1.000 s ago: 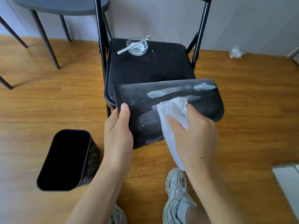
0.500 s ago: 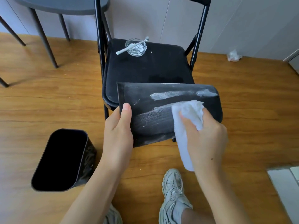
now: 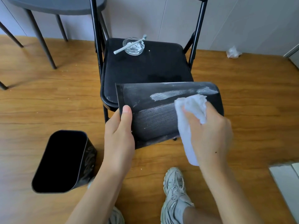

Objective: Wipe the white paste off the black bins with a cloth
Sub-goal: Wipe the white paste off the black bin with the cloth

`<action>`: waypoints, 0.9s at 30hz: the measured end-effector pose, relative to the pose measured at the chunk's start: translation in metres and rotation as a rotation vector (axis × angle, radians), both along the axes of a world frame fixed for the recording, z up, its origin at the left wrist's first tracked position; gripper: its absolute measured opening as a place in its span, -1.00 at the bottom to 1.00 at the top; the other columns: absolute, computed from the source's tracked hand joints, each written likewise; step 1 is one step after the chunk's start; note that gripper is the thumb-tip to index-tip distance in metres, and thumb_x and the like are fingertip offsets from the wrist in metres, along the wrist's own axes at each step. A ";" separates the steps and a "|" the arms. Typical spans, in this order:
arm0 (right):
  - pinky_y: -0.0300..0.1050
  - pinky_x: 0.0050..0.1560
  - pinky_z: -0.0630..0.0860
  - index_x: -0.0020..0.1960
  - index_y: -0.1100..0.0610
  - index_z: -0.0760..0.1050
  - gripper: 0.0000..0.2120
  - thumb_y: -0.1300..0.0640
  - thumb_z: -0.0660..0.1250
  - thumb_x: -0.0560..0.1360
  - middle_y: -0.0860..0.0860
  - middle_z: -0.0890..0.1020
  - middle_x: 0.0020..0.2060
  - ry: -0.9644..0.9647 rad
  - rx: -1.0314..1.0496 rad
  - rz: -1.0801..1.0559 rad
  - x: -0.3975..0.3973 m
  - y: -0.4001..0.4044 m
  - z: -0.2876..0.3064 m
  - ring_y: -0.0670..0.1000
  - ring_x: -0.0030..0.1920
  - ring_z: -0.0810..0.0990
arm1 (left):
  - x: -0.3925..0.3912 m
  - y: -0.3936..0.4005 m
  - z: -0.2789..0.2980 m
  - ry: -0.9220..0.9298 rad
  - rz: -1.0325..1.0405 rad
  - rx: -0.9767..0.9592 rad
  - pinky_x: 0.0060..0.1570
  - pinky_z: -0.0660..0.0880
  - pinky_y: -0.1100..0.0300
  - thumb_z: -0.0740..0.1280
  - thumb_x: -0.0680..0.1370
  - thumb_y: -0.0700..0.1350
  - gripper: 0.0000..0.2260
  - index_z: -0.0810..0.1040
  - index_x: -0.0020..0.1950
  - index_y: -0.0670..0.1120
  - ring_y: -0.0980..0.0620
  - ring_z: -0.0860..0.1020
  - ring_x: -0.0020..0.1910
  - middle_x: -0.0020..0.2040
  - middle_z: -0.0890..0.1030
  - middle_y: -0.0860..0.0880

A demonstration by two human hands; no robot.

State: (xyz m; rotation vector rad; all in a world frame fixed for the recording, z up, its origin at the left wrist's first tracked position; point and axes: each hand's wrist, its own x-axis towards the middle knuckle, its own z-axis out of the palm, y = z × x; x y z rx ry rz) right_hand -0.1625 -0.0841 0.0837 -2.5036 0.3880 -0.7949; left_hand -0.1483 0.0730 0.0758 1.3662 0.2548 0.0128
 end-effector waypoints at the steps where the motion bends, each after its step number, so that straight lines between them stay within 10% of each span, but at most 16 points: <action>1: -0.33 -0.50 0.06 -0.37 0.07 0.20 -0.72 0.23 0.27 0.39 -0.14 0.19 -0.57 0.010 0.014 -0.029 0.001 -0.003 0.000 -0.14 -0.57 0.19 | 0.000 0.000 0.000 0.001 0.009 0.007 -0.34 0.37 0.48 0.13 0.69 -0.02 -0.54 0.58 -0.38 0.14 0.34 0.46 -0.35 -0.37 0.55 0.28; 8: -0.14 -0.58 0.34 -0.25 0.08 0.45 -0.86 0.06 0.28 0.45 -0.04 0.48 -0.44 -0.081 -0.078 0.437 -0.019 0.067 -0.017 0.00 -0.49 0.43 | 0.001 0.003 -0.006 0.034 -0.018 -0.139 -0.10 0.51 0.14 0.15 0.68 -0.01 -0.58 0.63 -0.32 0.09 0.09 0.59 -0.19 -0.27 0.63 0.08; 14: -0.38 -0.48 0.02 -0.36 -0.05 0.07 -0.49 0.31 0.38 0.40 -0.20 0.12 -0.53 -0.014 -0.005 0.219 -0.009 0.017 -0.003 -0.25 -0.51 0.13 | -0.001 -0.002 0.007 0.050 -0.050 -0.082 -0.06 0.50 0.35 0.12 0.69 0.00 -0.57 0.67 -0.24 0.21 0.35 0.60 -0.12 -0.18 0.66 0.31; 21: -0.19 -0.58 0.20 -0.34 0.03 0.33 -0.83 0.07 0.20 0.42 -0.08 0.35 -0.48 -0.084 -0.070 0.437 -0.023 0.070 -0.011 -0.01 -0.54 0.31 | 0.002 0.002 0.003 0.132 -0.049 -0.232 -0.14 0.55 0.18 0.12 0.66 0.07 -0.68 0.62 -0.07 0.00 0.08 0.66 -0.11 -0.17 0.70 0.04; 27: -0.32 -0.55 0.08 -0.39 0.04 0.20 -0.67 0.23 0.34 0.37 -0.11 0.23 -0.55 -0.028 -0.036 0.151 -0.011 0.011 -0.005 -0.01 -0.52 0.21 | 0.000 0.001 0.013 0.110 -0.119 -0.136 0.07 0.49 0.33 0.07 0.70 0.03 -0.59 0.68 -0.12 0.18 0.36 0.61 0.01 -0.07 0.68 0.31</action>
